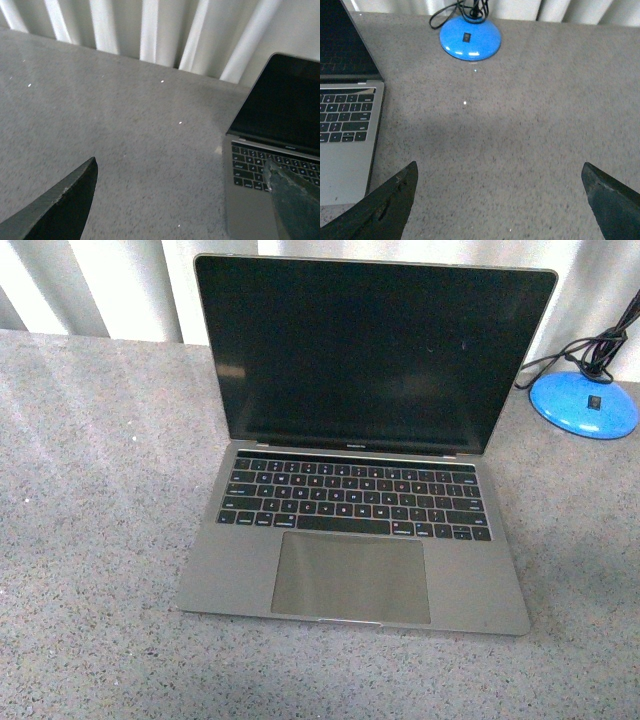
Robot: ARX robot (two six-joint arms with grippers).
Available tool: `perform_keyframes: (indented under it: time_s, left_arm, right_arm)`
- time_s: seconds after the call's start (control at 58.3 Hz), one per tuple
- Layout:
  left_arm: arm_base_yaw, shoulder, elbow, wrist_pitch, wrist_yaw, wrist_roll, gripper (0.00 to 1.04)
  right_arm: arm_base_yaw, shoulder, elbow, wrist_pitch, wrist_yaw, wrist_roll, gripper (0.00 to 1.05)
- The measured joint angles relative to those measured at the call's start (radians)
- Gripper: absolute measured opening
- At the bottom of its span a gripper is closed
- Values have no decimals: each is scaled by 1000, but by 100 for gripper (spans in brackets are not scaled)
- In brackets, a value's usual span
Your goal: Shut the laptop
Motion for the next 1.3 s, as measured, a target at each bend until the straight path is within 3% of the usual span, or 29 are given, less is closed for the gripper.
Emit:
perform_keyframes:
  time_s: [0.154, 0.309, 0.531, 0.617, 0.771, 1.029, 1.131, 1.303]
  left_arm:
    - [37, 354, 160, 220, 207, 97, 98]
    - [-22, 557, 269, 295, 259, 138, 98]
    - [-123, 757, 399, 396, 285, 175, 98]
    - [-145, 846, 449, 452, 295, 211, 98]
    - [-181, 1040, 571, 539, 284, 245, 65]
    - [-211, 1196, 707, 575, 253, 257, 22]
    - [-224, 1237, 756, 579, 267, 275, 3]
    - [-239, 1289, 811, 572, 308, 320, 4]
  right_arm:
    - [56, 333, 193, 87, -13, -72, 95]
    - [140, 521, 359, 135, -16, -112, 95]
    - [235, 688, 586, 67, -60, -206, 95]
    - [252, 729, 645, 34, -72, -232, 82]
    - [284, 808, 763, 15, -104, -240, 47]
    - [326, 879, 837, 20, -154, -275, 3]
    - [344, 917, 866, 20, -169, -296, 1]
    - [361, 990, 919, 17, -190, -310, 1]
